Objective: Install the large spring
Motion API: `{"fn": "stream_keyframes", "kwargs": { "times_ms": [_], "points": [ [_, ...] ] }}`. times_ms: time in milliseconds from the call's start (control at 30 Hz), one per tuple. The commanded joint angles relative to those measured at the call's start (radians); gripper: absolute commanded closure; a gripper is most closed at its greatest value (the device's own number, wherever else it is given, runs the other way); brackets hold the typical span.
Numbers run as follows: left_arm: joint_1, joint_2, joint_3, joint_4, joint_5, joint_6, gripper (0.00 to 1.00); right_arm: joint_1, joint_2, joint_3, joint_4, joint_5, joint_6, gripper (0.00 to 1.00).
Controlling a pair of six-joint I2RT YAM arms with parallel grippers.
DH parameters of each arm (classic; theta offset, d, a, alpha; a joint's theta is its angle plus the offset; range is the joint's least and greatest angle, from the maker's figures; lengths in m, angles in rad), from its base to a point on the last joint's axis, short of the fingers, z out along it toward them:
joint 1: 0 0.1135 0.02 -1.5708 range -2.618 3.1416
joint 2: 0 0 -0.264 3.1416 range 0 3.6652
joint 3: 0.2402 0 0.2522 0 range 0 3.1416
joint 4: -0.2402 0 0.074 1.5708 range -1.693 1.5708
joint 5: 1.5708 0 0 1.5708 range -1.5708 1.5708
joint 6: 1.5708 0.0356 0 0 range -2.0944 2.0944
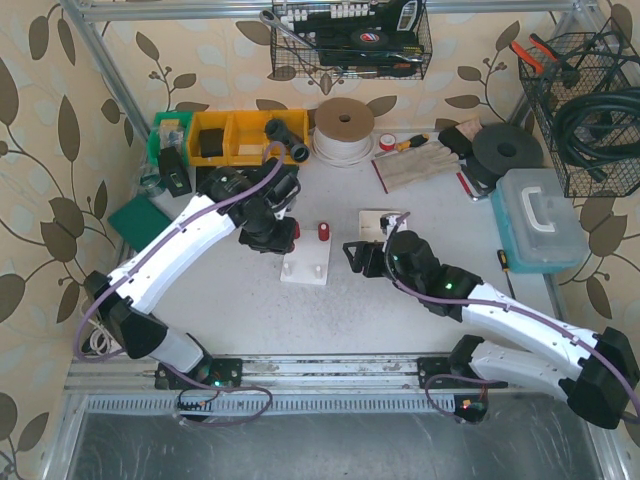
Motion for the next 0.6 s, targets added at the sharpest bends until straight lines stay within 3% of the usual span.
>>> {"fn": "stream_keyframes", "kwargs": {
  "times_ms": [0,167,467,567],
  "points": [
    [0.009,0.03,0.03,-0.049,-0.02,0.026,1.0,0.007,-0.012,-0.023,0.005,0.058,0.026,0.22],
    [0.009,0.039,-0.013,-0.015,-0.019,0.018,1.0,0.006,-0.04,-0.049,-0.035,0.145,0.092,0.18],
    [0.008,0.114,-0.012,-0.02,-0.02,0.024,1.0,0.005,-0.1,-0.134,0.003,0.262,0.188,0.02],
    [0.008,0.13,-0.008,-0.029,-0.031,0.022,1.0,0.004,-0.111,-0.148,0.005,0.273,0.202,0.01]
  ]
}}
